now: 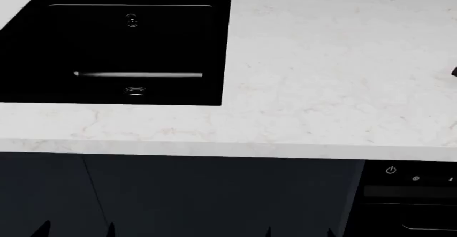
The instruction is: Clear the non-vegetable object off the cutting board and place the vegetables onto it.
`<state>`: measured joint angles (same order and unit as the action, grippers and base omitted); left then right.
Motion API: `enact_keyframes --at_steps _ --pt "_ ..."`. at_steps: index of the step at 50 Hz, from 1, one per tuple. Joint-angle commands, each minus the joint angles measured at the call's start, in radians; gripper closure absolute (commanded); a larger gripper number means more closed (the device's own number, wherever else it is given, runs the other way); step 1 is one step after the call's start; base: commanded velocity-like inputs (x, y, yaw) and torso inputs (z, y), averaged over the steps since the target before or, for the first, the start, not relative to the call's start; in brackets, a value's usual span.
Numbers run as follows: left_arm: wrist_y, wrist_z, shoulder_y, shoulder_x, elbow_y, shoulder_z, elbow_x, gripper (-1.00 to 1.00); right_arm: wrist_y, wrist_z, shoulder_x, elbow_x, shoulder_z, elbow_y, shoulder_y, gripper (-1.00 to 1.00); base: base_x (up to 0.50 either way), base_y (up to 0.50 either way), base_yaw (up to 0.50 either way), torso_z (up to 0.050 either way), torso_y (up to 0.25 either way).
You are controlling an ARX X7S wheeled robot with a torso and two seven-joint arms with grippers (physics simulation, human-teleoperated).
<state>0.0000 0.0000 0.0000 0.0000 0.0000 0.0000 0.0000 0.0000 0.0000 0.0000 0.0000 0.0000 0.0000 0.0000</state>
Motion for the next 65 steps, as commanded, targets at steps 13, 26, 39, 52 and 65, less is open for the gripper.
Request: enact_keyframes --at_steps 13,26,39,52,65 --pt "-0.017 -0.054 0.009 -0.055 0.022 0.055 -0.075 -1.0 0.014 0.063 0.048 0.07 -0.053 -0.008 0.001 -1.0 0.0 0.0 0.0 0.0 0.0" --pt "-0.154 -0.063 0.057 -0.1 0.281 0.07 -0.115 -1.0 0.281 0.114 0.1 0.029 -0.076 -0.368 -0.028 -1.0 0.0 0.0 0.0 0.0 0.0" --pt "-0.159 -0.082 0.06 -0.114 0.292 0.09 -0.125 -1.0 0.27 0.135 0.112 0.051 -0.079 -0.352 -0.03 -1.0 0.0 -0.5 0.0 0.0 0.0" --pt "-0.138 -0.101 0.057 -0.126 0.276 0.102 -0.128 -1.0 0.267 0.144 0.121 0.071 -0.094 -0.33 -0.025 -1.0 0.0 -0.5 0.0 0.0 0.0" --pt "-0.13 -0.116 0.062 -0.138 0.281 0.108 -0.135 -1.0 0.274 0.156 0.133 0.084 -0.107 -0.343 -0.031 -1.0 0.0 -0.5 0.0 0.0 0.0"
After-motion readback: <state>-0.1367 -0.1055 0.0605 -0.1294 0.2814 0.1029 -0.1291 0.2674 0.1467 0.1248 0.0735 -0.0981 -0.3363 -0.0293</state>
